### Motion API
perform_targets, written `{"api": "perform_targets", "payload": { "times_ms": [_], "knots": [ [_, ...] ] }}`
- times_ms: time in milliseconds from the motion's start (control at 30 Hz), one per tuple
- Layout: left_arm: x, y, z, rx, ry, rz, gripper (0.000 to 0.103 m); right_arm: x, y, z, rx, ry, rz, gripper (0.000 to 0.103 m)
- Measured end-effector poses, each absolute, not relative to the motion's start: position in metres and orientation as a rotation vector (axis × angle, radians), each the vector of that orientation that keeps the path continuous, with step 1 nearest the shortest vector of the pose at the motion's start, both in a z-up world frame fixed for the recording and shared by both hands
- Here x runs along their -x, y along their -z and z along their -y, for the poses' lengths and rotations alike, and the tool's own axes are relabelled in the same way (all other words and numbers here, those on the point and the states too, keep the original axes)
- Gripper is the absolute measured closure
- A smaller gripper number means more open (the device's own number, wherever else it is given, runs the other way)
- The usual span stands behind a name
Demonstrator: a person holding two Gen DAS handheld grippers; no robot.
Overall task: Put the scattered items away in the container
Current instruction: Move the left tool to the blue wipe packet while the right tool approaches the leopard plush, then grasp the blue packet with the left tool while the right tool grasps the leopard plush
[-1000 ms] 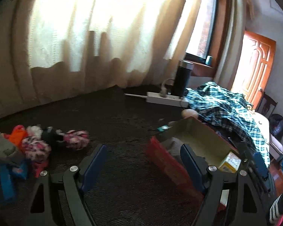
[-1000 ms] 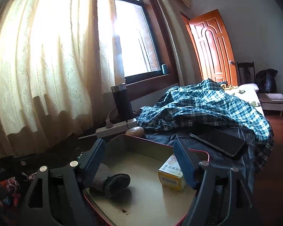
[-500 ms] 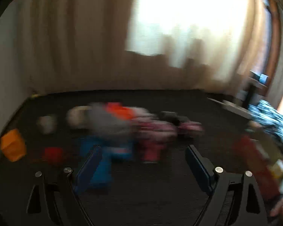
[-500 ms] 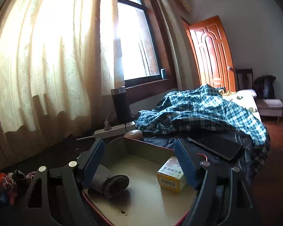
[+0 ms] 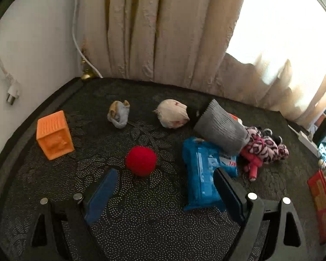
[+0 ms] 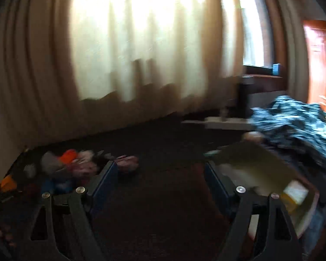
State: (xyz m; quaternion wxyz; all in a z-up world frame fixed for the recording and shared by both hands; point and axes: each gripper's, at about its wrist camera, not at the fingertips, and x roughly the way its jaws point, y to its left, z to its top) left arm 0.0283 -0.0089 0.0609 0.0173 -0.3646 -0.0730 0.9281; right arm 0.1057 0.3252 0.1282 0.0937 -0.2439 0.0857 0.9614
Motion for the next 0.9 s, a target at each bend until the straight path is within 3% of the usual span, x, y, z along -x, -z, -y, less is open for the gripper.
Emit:
{"api": "perform_targets", "payload": {
  "times_ms": [367, 600, 733, 900],
  "knots": [
    [-0.029, -0.048, -0.005, 1.163, -2.797, 0.171, 0.011, -0.016, -0.1, -0.227, 0.979, -3.05, -0.164, 0.019],
    [-0.02, -0.041, -0.018, 1.165, -2.742, 0.137, 0.011, 0.041, -0.064, -0.218, 1.139, -3.069, -0.1, 0.019],
    [-0.019, -0.038, -0.025, 1.157, -2.736, 0.114, 0.011, 0.051, -0.043, -0.226, 1.212, -3.06, -0.197, 0.02],
    [-0.009, -0.032, -0.031, 1.18, -2.715, 0.153, 0.011, 0.057, -0.034, -0.236, 1.287, -3.078, -0.308, 0.04]
  ]
}}
